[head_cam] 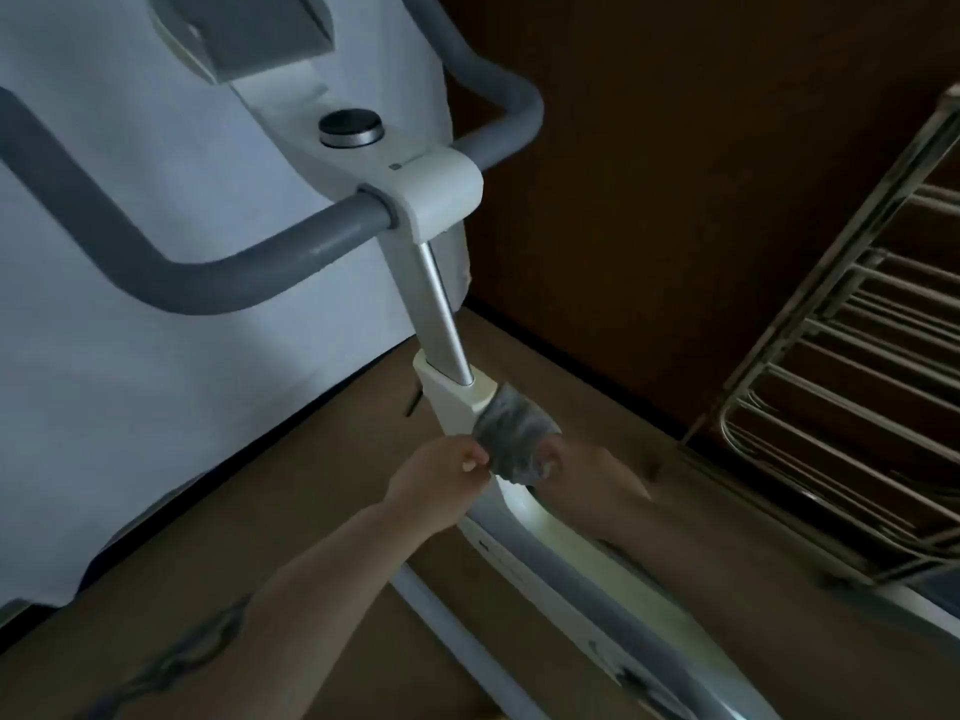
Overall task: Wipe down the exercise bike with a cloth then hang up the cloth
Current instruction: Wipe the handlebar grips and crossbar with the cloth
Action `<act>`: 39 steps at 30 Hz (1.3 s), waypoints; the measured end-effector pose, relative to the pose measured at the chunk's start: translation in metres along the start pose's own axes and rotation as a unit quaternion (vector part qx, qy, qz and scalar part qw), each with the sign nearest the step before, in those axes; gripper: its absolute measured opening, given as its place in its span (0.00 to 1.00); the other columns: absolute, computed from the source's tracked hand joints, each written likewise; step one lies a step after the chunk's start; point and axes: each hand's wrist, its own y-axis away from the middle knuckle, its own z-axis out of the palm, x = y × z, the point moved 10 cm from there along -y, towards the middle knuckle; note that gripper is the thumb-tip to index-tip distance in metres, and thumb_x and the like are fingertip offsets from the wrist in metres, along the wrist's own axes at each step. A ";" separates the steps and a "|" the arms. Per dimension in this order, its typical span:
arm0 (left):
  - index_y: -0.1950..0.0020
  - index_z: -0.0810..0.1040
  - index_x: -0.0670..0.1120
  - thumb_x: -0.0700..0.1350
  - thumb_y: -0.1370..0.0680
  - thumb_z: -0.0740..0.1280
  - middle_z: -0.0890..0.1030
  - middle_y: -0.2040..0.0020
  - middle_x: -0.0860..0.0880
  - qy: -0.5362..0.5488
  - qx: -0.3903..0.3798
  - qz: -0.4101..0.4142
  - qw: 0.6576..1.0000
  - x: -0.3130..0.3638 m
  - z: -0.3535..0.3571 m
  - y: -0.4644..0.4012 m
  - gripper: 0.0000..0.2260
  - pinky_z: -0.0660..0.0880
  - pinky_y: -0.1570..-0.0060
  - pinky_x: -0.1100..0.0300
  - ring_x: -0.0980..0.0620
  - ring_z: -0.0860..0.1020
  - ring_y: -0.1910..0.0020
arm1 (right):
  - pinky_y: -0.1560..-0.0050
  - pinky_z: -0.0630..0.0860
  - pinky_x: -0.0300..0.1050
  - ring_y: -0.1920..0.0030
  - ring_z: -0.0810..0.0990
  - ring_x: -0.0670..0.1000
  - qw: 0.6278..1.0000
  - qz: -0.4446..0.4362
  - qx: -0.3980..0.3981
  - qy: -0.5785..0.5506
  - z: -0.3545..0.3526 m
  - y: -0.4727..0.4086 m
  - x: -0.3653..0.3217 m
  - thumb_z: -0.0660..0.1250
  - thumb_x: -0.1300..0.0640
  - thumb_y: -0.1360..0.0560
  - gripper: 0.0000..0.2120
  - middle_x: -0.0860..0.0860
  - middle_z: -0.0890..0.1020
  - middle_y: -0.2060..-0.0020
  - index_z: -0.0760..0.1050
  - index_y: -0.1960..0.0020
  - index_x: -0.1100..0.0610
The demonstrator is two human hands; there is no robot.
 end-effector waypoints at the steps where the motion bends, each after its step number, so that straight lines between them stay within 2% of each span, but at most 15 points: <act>1: 0.49 0.77 0.55 0.51 0.22 0.60 0.80 0.49 0.55 0.009 -0.007 -0.003 1.000 -0.004 0.002 -0.007 0.07 0.73 0.55 0.62 0.60 0.77 0.55 | 0.53 0.72 0.46 0.48 0.78 0.54 1.000 0.004 -0.003 0.002 0.002 -0.007 0.000 0.61 0.52 0.23 0.16 0.51 0.79 0.46 0.70 0.36 0.51; 2: 0.44 0.78 0.54 0.51 0.21 0.60 0.79 0.47 0.55 0.011 -0.013 -0.012 1.000 -0.008 0.002 -0.014 0.10 0.73 0.53 0.62 0.59 0.77 0.52 | 0.52 0.72 0.46 0.47 0.78 0.54 1.000 0.004 0.001 -0.001 0.003 -0.016 0.002 0.62 0.51 0.23 0.17 0.51 0.79 0.45 0.69 0.35 0.51; 4: 0.41 0.77 0.53 0.50 0.21 0.60 0.79 0.45 0.54 0.007 -0.022 -0.009 1.000 -0.012 0.002 -0.028 0.11 0.75 0.50 0.60 0.58 0.77 0.50 | 0.50 0.72 0.45 0.45 0.78 0.53 1.000 0.000 0.009 -0.012 0.006 -0.031 0.001 0.62 0.51 0.23 0.19 0.50 0.78 0.42 0.67 0.32 0.50; 7: 0.43 0.76 0.54 0.47 0.20 0.59 0.78 0.47 0.53 0.027 -0.016 -0.004 0.999 -0.014 -0.001 -0.055 0.09 0.77 0.49 0.55 0.55 0.78 0.51 | 0.43 0.73 0.47 0.40 0.75 0.52 0.998 0.007 0.025 -0.050 0.010 -0.060 0.004 0.63 0.54 0.23 0.23 0.50 0.75 0.37 0.65 0.29 0.50; 9: 0.44 0.76 0.54 0.47 0.20 0.58 0.77 0.49 0.53 0.035 -0.013 0.012 0.999 -0.014 -0.001 -0.072 0.08 0.77 0.52 0.56 0.55 0.78 0.53 | 0.39 0.73 0.48 0.38 0.73 0.52 0.997 0.005 0.039 -0.066 0.013 -0.078 0.006 0.63 0.54 0.23 0.24 0.49 0.73 0.35 0.65 0.28 0.49; 12: 0.44 0.77 0.53 0.49 0.20 0.61 0.79 0.49 0.56 0.054 -0.012 0.034 0.998 -0.014 -0.001 -0.093 0.08 0.78 0.49 0.53 0.57 0.78 0.51 | 0.39 0.73 0.47 0.38 0.71 0.48 0.996 0.015 0.064 -0.067 0.017 -0.101 0.016 0.65 0.49 0.24 0.24 0.45 0.71 0.35 0.64 0.30 0.43; 15: 0.43 0.77 0.54 0.49 0.21 0.62 0.80 0.50 0.60 0.076 -0.005 0.038 0.996 -0.024 0.000 -0.106 0.09 0.78 0.48 0.54 0.60 0.78 0.51 | 0.35 0.69 0.50 0.35 0.69 0.51 0.996 0.038 0.054 -0.056 0.033 -0.123 0.032 0.65 0.44 0.25 0.27 0.47 0.70 0.33 0.62 0.28 0.45; 17: 0.43 0.77 0.53 0.47 0.21 0.62 0.80 0.52 0.60 0.080 -0.007 0.039 0.996 -0.029 0.004 -0.106 0.09 0.79 0.49 0.55 0.61 0.78 0.52 | 0.38 0.73 0.50 0.38 0.73 0.52 0.992 0.052 0.046 -0.109 0.045 -0.129 0.039 0.66 0.45 0.25 0.26 0.48 0.74 0.35 0.64 0.29 0.45; 19: 0.42 0.77 0.53 0.46 0.21 0.62 0.80 0.52 0.59 0.097 -0.005 0.036 0.995 -0.032 0.007 -0.101 0.09 0.78 0.49 0.56 0.62 0.78 0.51 | 0.46 0.76 0.45 0.44 0.77 0.50 0.982 0.059 0.047 -0.173 0.055 -0.126 0.042 0.66 0.47 0.24 0.24 0.48 0.78 0.40 0.66 0.30 0.45; 22: 0.41 0.77 0.51 0.45 0.21 0.63 0.80 0.50 0.59 0.134 -0.002 0.024 0.991 -0.034 0.007 -0.097 0.10 0.77 0.47 0.58 0.61 0.77 0.49 | 0.55 0.72 0.33 0.51 0.77 0.43 0.972 0.064 0.095 -0.205 0.050 -0.120 0.049 0.69 0.49 0.25 0.18 0.43 0.80 0.48 0.73 0.35 0.46; 24: 0.42 0.77 0.51 0.45 0.21 0.63 0.79 0.50 0.59 0.135 -0.010 0.020 0.991 -0.034 0.008 -0.095 0.09 0.76 0.47 0.60 0.61 0.77 0.49 | 0.57 0.70 0.30 0.53 0.78 0.41 0.966 0.064 0.134 -0.212 0.043 -0.116 0.052 0.71 0.51 0.27 0.14 0.40 0.81 0.52 0.78 0.41 0.45; 28: 0.48 0.77 0.53 0.45 0.22 0.63 0.79 0.55 0.59 0.118 -0.009 0.013 0.993 -0.033 0.001 -0.092 0.06 0.77 0.52 0.59 0.62 0.77 0.53 | 0.60 0.74 0.33 0.57 0.78 0.36 0.964 0.039 0.135 -0.227 0.031 -0.108 0.036 0.72 0.55 0.29 0.09 0.38 0.82 0.58 0.80 0.50 0.45; 31: 0.52 0.77 0.53 0.47 0.22 0.64 0.80 0.58 0.59 0.107 0.004 0.014 0.994 -0.021 -0.019 -0.084 0.04 0.78 0.54 0.57 0.61 0.78 0.57 | 0.57 0.77 0.36 0.56 0.79 0.36 0.955 0.022 0.128 -0.265 0.016 -0.091 0.020 0.72 0.56 0.29 0.10 0.37 0.81 0.58 0.80 0.49 0.44; 35: 0.50 0.78 0.52 0.47 0.21 0.64 0.81 0.57 0.57 0.138 0.029 0.027 0.990 0.009 -0.063 -0.060 0.04 0.79 0.54 0.56 0.59 0.79 0.57 | 0.54 0.77 0.36 0.55 0.78 0.34 0.943 0.001 0.155 -0.295 -0.024 -0.063 -0.004 0.72 0.55 0.27 0.10 0.36 0.81 0.56 0.78 0.49 0.43; 39: 0.49 0.77 0.53 0.47 0.20 0.63 0.79 0.56 0.57 0.189 0.088 0.032 0.978 0.039 -0.112 -0.026 0.03 0.72 0.61 0.68 0.61 0.78 0.57 | 0.56 0.79 0.37 0.56 0.80 0.38 0.912 -0.038 0.180 -0.365 -0.071 -0.034 -0.036 0.71 0.55 0.26 0.07 0.41 0.82 0.57 0.78 0.50 0.46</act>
